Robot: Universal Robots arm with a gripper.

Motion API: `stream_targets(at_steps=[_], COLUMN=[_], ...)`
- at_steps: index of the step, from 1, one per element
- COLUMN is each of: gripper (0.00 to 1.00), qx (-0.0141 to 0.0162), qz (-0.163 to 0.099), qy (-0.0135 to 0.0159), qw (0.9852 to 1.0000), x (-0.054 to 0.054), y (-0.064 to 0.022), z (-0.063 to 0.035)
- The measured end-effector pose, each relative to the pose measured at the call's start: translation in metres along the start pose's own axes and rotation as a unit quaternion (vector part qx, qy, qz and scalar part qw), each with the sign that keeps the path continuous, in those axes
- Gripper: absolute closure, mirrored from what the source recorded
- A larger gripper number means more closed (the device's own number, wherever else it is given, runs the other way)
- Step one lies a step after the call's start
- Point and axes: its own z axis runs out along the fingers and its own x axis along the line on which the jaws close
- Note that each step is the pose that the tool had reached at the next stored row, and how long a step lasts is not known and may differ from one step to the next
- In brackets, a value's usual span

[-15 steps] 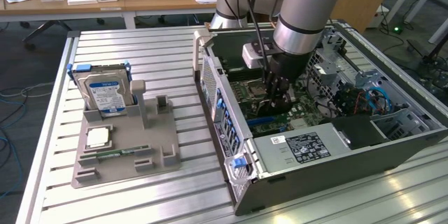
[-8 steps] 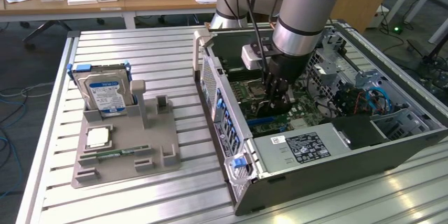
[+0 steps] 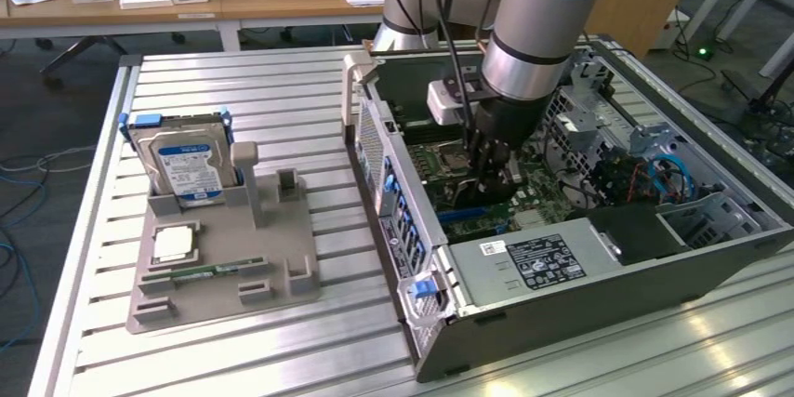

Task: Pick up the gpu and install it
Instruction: 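Insert the gpu into the slot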

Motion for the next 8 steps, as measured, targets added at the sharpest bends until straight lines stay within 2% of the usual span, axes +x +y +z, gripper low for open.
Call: stream_targets(at_steps=[8], gripper=[0.74], qx=[0.0000], qz=[0.000], qy=[0.0001], qw=[1.0000], x=[0.0000], y=[0.0007], z=[0.0003])
